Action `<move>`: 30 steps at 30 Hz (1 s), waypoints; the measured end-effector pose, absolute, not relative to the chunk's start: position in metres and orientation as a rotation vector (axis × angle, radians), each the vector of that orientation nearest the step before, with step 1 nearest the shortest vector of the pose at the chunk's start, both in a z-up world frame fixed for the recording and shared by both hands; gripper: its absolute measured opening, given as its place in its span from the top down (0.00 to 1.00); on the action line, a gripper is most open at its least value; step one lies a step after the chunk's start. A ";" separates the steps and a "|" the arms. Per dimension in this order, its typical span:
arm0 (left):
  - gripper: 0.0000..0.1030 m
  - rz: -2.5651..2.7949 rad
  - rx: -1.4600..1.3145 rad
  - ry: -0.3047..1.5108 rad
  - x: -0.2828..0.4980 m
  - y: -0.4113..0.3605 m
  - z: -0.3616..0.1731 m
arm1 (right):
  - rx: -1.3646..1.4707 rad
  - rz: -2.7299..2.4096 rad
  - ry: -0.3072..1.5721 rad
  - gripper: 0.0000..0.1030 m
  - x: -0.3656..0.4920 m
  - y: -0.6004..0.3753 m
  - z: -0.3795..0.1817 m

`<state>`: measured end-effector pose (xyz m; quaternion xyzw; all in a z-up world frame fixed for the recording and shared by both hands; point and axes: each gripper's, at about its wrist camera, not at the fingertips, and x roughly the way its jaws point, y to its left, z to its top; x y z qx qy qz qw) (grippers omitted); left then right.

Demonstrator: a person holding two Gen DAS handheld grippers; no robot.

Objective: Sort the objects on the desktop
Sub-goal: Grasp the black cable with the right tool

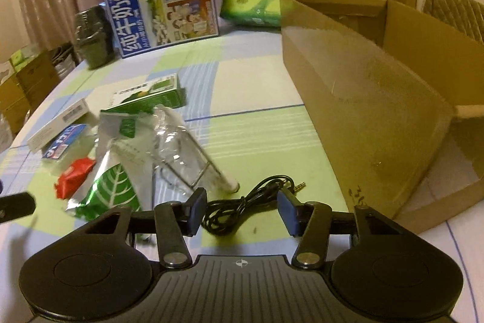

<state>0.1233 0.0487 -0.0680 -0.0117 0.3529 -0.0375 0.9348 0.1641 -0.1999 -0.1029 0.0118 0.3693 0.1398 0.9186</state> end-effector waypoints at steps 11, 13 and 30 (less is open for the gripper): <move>0.01 -0.084 -0.062 0.736 0.125 0.050 -0.070 | -0.058 0.341 0.776 0.79 0.165 -0.185 -0.116; 0.01 -0.086 -0.061 0.734 0.125 0.049 -0.070 | -0.069 0.361 0.777 0.80 0.161 -0.182 -0.116; 0.01 -0.107 -0.034 0.732 0.129 0.040 -0.076 | -0.143 0.474 0.778 0.85 0.144 -0.173 -0.114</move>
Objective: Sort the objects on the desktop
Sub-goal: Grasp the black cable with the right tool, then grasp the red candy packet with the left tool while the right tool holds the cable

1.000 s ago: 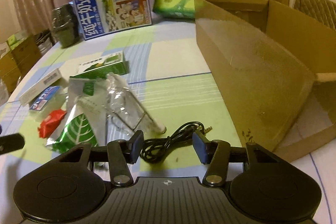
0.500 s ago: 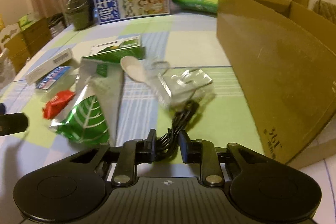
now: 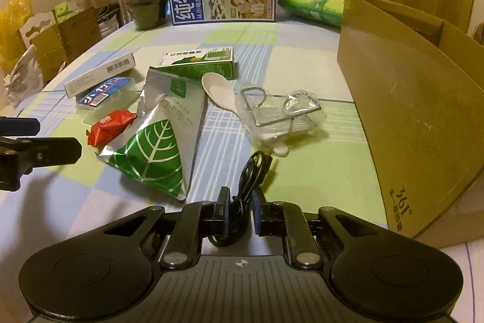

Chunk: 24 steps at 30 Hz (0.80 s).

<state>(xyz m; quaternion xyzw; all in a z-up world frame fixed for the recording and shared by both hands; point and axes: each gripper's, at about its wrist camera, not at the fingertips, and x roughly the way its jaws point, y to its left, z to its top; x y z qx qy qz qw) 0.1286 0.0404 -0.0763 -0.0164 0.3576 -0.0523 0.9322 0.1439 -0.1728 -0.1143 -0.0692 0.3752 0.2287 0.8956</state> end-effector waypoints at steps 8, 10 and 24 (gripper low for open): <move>0.01 -0.118 -0.057 0.729 0.144 0.036 -0.079 | -0.155 0.491 0.790 0.83 0.146 -0.167 -0.118; 0.02 -0.134 -0.076 0.730 0.146 0.034 -0.078 | -0.155 0.483 0.790 0.87 0.147 -0.169 -0.118; 0.35 -0.126 0.019 0.798 0.176 0.049 -0.098 | -0.125 0.483 0.786 0.88 0.149 -0.173 -0.116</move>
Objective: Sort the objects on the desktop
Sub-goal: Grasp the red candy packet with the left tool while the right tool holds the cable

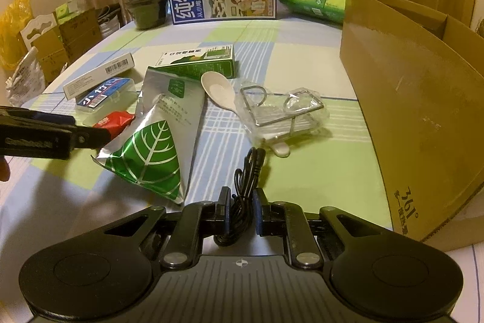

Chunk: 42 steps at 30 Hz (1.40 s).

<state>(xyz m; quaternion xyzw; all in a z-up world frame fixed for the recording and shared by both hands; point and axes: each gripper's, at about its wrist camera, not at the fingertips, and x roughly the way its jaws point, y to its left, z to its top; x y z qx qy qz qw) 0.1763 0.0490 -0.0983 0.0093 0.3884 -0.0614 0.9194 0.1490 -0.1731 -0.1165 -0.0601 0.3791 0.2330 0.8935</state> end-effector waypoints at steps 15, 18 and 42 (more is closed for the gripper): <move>0.71 -0.149 0.097 0.832 0.186 0.034 -0.114 | -0.133 0.452 0.759 0.81 0.152 -0.169 -0.120; 0.72 -0.129 0.066 0.847 0.176 0.033 -0.112 | -0.118 0.449 0.757 0.81 0.154 -0.170 -0.120; 0.51 -0.123 0.034 0.838 0.164 0.031 -0.113 | -0.019 0.367 0.734 0.55 0.174 -0.175 -0.122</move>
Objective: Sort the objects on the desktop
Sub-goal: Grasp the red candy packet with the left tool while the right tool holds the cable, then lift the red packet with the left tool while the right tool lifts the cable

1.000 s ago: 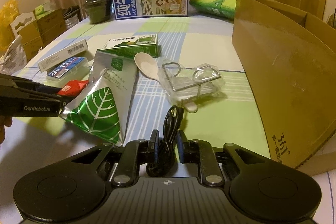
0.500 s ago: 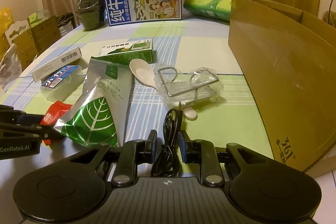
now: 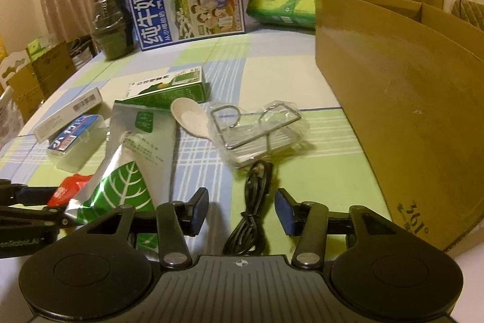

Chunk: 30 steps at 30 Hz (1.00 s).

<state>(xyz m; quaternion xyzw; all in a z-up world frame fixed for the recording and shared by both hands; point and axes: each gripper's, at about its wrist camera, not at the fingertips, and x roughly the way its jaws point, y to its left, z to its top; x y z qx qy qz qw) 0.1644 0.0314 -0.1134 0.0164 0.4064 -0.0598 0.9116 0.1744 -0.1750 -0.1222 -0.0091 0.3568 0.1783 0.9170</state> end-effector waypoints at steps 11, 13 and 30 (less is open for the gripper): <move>0.46 -0.115 0.043 0.835 0.166 0.030 -0.115 | -0.084 0.371 0.710 0.62 0.182 -0.167 -0.126; 0.46 -0.113 0.043 0.833 0.167 0.030 -0.115 | -0.130 0.374 0.698 0.79 0.179 -0.162 -0.127; 0.71 -0.113 0.060 0.820 0.169 0.027 -0.114 | -0.100 0.409 0.724 0.88 0.170 -0.162 -0.122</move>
